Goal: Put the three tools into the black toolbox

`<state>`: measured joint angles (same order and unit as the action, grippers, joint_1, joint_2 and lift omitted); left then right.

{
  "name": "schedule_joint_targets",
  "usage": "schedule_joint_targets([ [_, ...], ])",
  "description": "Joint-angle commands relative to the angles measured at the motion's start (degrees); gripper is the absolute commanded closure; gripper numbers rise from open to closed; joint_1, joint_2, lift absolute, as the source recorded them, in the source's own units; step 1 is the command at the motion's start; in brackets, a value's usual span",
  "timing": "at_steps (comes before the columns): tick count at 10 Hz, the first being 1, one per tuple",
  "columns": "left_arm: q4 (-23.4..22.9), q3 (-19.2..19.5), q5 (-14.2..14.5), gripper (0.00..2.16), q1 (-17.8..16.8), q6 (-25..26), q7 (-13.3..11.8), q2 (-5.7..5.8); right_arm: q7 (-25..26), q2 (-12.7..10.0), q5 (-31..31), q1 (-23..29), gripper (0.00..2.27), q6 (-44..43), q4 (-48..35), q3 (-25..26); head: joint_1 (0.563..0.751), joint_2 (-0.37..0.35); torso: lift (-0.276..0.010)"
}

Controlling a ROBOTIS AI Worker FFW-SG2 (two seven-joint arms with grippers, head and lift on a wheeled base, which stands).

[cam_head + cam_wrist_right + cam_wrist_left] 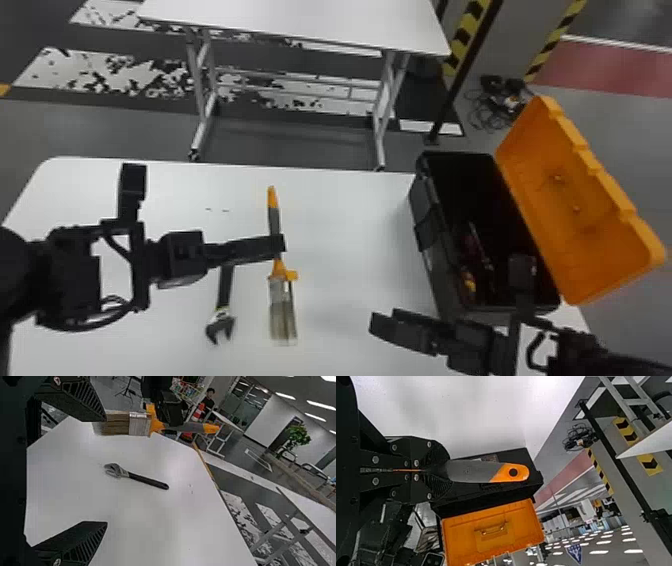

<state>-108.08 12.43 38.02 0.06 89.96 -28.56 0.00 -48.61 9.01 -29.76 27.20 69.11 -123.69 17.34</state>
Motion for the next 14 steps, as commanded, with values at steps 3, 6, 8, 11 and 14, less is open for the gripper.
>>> schedule_joint_targets([
  [3,0.24,-1.27,-1.2,2.02,0.38,0.07,0.17,-0.15,0.09,-0.05,0.05,1.1,0.07,7.49,-7.0,-1.61,0.695,-0.153,-0.051],
  [6,-0.02,-1.97,-1.46,2.02,0.73,0.07,0.79,-0.15,0.09,-0.22,4.18,1.98,0.07,1.34,-7.62,-7.15,0.695,-0.112,-0.051],
  [8,-0.2,-1.88,-1.72,2.02,1.26,0.07,0.7,-0.15,3.34,-0.22,13.15,2.59,0.08,-2.53,-9.11,-14.71,0.695,-0.09,-0.051],
  [11,-0.46,-1.88,-1.72,2.02,1.79,0.07,0.61,-0.15,7.03,-0.22,20.53,0.84,0.08,-2.53,-9.29,-22.18,0.695,-0.026,-0.051],
  [14,-1.08,-2.32,-1.72,2.02,2.58,0.07,0.53,-0.15,7.47,-0.22,21.24,-1.54,0.08,-0.95,-8.32,-23.06,0.695,-0.002,-0.051],
])
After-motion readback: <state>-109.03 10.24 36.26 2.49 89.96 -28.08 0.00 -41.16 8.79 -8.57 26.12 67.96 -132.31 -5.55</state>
